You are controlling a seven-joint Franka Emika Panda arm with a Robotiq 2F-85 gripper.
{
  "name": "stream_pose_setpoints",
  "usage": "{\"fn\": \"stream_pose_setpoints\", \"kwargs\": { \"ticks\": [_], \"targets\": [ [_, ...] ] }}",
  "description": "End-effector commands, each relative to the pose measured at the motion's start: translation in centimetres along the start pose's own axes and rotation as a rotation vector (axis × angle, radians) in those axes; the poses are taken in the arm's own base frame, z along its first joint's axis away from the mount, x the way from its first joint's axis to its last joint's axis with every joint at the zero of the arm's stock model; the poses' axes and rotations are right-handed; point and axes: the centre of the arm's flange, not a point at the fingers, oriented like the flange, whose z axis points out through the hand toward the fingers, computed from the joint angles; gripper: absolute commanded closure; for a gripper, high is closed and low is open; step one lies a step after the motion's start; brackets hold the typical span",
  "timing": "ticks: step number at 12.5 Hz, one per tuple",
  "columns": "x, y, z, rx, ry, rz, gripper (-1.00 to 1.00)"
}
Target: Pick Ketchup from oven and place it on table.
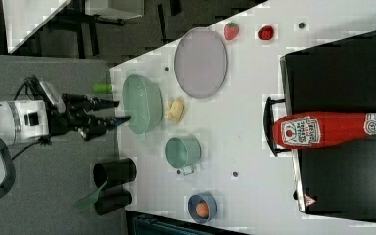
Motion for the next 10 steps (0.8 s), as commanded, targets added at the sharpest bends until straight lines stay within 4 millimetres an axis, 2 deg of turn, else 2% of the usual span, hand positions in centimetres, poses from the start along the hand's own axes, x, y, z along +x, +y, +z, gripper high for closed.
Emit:
{"fn": "stream_pose_setpoints", "kwargs": {
  "ticks": [1, 3, 6, 8, 10],
  "targets": [
    [-4.6, 10.5, -9.0, 0.014, 0.017, 0.094, -0.58],
    [-4.5, 10.6, -9.0, 0.015, 0.017, 0.097, -0.99],
    [-1.9, 12.9, -9.0, 0.025, 0.037, 0.159, -1.00],
    [1.4, 15.7, -8.5, 0.051, 0.052, 0.238, -1.00],
    [5.5, 19.5, -6.7, 0.055, 0.042, 0.343, -1.00]
  ]
}}
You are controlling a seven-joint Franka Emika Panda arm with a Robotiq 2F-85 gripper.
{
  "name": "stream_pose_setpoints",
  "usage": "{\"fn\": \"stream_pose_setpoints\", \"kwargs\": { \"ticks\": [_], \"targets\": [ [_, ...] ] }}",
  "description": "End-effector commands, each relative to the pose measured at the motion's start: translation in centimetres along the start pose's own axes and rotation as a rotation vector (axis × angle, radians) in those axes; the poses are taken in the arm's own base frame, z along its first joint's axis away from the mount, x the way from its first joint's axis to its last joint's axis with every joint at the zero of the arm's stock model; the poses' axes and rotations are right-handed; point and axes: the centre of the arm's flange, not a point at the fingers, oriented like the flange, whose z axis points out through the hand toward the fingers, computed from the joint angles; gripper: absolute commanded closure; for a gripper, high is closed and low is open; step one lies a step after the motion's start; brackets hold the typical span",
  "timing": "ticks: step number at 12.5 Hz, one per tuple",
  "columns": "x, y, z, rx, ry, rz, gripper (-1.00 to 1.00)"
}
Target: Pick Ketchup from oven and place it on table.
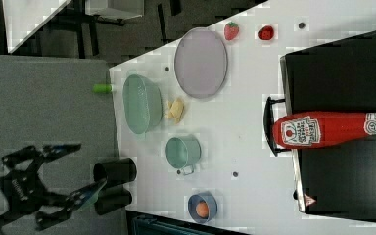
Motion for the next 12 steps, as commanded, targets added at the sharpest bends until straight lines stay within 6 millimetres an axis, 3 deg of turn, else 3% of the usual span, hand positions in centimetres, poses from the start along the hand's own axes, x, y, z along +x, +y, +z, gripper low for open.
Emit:
{"fn": "stream_pose_setpoints", "kwargs": {
  "ticks": [1, 6, 10, 12],
  "targets": [
    [8.7, 4.7, 8.9, -0.129, -0.072, 0.203, -1.00],
    [17.5, 10.8, 16.3, -0.165, -0.011, 0.388, -1.00],
    [21.6, 13.9, 23.3, -0.211, 0.025, 0.478, -1.00],
    [22.6, 14.8, 26.5, -0.207, 0.015, 0.528, -1.00]
  ]
}}
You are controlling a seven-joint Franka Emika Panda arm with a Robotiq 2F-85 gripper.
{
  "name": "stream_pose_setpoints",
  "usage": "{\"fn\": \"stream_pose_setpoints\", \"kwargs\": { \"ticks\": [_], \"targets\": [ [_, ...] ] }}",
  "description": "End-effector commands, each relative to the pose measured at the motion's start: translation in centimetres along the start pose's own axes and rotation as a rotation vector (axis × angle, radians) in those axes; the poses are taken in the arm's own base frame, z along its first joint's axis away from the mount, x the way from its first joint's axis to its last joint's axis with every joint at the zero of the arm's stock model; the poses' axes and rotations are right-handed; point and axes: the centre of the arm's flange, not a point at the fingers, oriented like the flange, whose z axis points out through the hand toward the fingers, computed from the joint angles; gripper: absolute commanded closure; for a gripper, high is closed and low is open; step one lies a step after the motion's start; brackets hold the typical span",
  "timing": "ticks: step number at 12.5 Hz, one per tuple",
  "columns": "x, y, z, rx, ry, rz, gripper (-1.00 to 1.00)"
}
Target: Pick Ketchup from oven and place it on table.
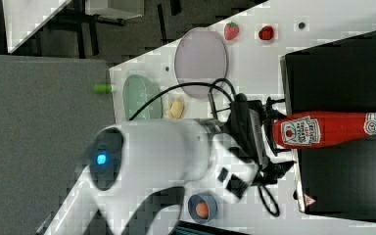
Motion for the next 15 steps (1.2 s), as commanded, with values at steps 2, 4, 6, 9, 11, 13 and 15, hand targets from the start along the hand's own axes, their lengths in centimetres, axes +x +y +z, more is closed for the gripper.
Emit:
{"fn": "stream_pose_setpoints", "kwargs": {
  "ticks": [2, 4, 6, 9, 11, 13, 15],
  "targets": [
    [1.5, -0.5, 2.3, 0.057, -0.022, 0.095, -1.00],
    [1.6, 0.0, 4.6, 0.032, -0.051, 0.117, -1.00],
    [1.5, 0.0, 5.7, 0.044, -0.052, 0.130, -1.00],
    [1.3, 0.3, 7.2, 0.073, -0.034, 0.144, -1.00],
    [1.0, 0.6, 7.8, 0.062, -0.044, 0.145, -0.69],
    [1.2, 0.7, 7.6, 0.067, -0.042, 0.147, -0.29],
    [1.4, 0.6, 6.5, 0.084, -0.032, 0.145, -0.29]
  ]
}}
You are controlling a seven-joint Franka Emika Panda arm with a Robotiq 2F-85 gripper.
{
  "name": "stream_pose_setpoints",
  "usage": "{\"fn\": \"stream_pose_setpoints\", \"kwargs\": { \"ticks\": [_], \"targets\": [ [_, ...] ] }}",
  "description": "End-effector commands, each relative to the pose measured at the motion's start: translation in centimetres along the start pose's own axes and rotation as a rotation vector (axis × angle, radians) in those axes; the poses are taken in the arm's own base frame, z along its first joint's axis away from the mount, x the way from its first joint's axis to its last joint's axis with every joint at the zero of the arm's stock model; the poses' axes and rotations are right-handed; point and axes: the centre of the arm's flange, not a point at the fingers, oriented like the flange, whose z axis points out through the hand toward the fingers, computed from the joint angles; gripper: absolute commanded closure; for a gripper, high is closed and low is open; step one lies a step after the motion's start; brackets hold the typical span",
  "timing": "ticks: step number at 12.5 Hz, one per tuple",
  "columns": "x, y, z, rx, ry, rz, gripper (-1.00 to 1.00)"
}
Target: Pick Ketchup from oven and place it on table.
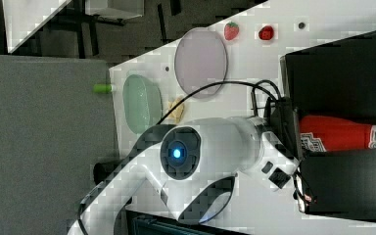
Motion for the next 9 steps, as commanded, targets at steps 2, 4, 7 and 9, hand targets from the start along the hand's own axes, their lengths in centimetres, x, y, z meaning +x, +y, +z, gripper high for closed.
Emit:
{"fn": "stream_pose_setpoints", "kwargs": {
  "ticks": [2, 4, 7, 9],
  "targets": [
    [0.8, -0.3, -5.8, 0.096, 0.027, 0.023, -0.29],
    [-0.7, -2.2, -11.3, 0.140, 0.073, -0.050, -0.29],
    [-4.8, -4.2, -19.9, 0.130, 0.122, -0.181, -0.29],
    [-9.0, -5.4, -23.8, 0.121, 0.092, -0.255, -0.29]
  ]
}}
